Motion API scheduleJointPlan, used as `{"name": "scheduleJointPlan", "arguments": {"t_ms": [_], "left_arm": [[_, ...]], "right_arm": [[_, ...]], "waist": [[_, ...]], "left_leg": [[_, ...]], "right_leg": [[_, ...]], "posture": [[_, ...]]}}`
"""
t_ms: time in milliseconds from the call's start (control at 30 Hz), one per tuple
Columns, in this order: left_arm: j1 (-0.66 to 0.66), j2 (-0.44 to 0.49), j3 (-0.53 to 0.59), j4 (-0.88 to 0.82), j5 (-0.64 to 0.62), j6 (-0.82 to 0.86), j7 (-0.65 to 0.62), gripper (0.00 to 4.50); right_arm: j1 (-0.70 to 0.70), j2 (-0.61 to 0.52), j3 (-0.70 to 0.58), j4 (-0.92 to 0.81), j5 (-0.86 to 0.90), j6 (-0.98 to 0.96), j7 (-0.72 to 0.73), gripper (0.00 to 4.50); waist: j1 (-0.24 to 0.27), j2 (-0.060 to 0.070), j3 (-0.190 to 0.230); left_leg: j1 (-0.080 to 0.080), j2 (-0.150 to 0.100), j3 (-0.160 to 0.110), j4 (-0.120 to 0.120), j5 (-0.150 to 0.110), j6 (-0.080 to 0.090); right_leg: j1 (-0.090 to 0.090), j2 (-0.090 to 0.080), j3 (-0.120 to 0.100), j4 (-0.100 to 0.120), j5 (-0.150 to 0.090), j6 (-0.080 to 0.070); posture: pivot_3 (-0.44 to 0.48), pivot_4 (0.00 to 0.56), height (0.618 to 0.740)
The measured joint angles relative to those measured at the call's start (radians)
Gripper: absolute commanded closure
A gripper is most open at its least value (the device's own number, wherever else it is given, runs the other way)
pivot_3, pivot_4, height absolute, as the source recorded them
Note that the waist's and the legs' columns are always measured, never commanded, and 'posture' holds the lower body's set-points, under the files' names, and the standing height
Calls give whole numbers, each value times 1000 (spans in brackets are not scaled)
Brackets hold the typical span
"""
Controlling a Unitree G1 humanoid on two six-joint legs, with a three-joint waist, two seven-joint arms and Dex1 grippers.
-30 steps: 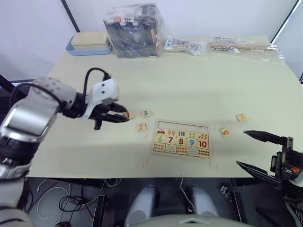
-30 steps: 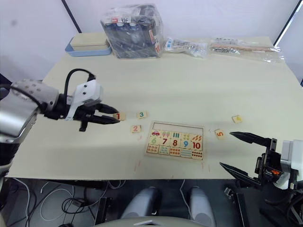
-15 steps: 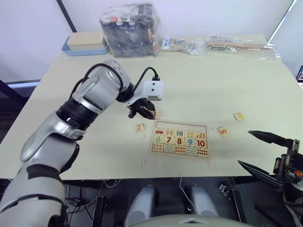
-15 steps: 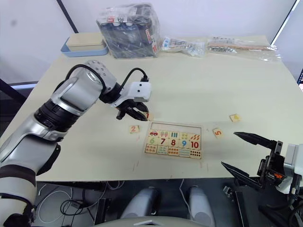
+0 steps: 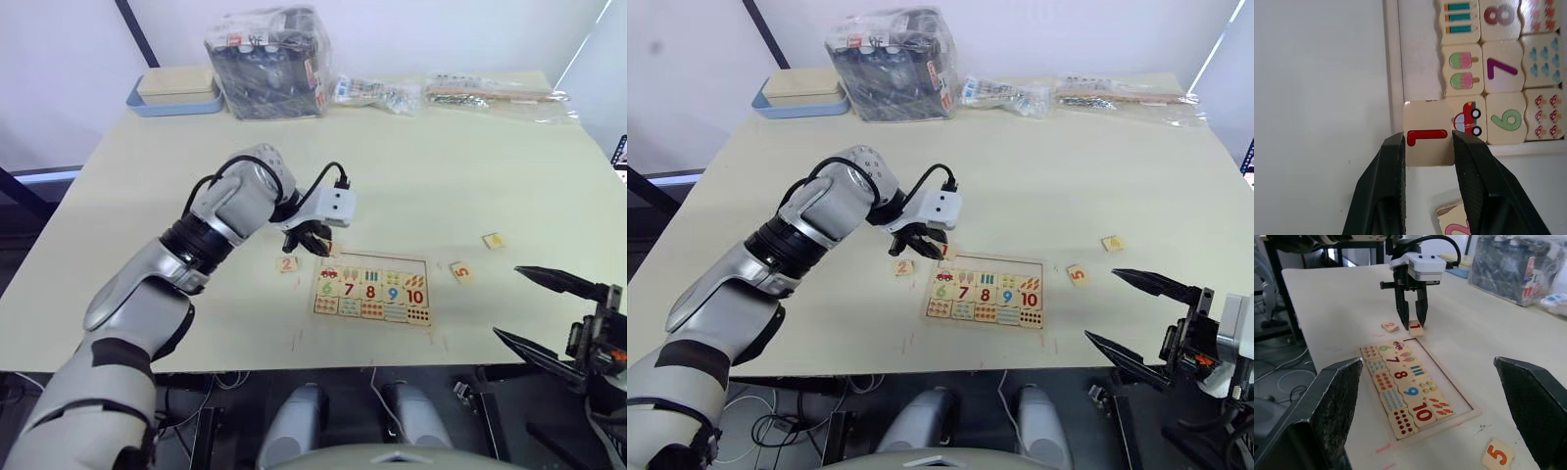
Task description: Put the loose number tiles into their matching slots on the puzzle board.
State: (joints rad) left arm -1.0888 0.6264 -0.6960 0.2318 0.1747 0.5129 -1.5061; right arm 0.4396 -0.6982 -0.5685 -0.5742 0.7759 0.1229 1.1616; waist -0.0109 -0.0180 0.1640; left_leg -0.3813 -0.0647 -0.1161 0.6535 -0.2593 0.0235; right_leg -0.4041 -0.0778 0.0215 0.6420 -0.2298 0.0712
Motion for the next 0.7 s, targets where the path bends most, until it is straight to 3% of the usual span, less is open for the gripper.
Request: {"name": "scheduleJointPlan", "arguments": {"t_ms": [467, 700], "left_arm": [[0, -35, -2, 40, 44, -19, -16, 3569], [0, -41, -2, 34, 57, -7, -23, 3569]], "right_arm": [[-153, -75, 41, 126, 19, 25, 109, 0], [-153, -77, 58, 162, 14, 26, 152, 0]], "waist": [[0, 0, 0], [1, 0, 0]], "left_leg": [[0, 0, -1, 1, 0, 0], [0, -1, -1, 1, 0, 0]], "right_leg": [[0, 0, -1, 0, 0, 0], [0, 0, 0, 1, 1, 1]], "posture": [[0, 150, 740], [0, 150, 740]]}}
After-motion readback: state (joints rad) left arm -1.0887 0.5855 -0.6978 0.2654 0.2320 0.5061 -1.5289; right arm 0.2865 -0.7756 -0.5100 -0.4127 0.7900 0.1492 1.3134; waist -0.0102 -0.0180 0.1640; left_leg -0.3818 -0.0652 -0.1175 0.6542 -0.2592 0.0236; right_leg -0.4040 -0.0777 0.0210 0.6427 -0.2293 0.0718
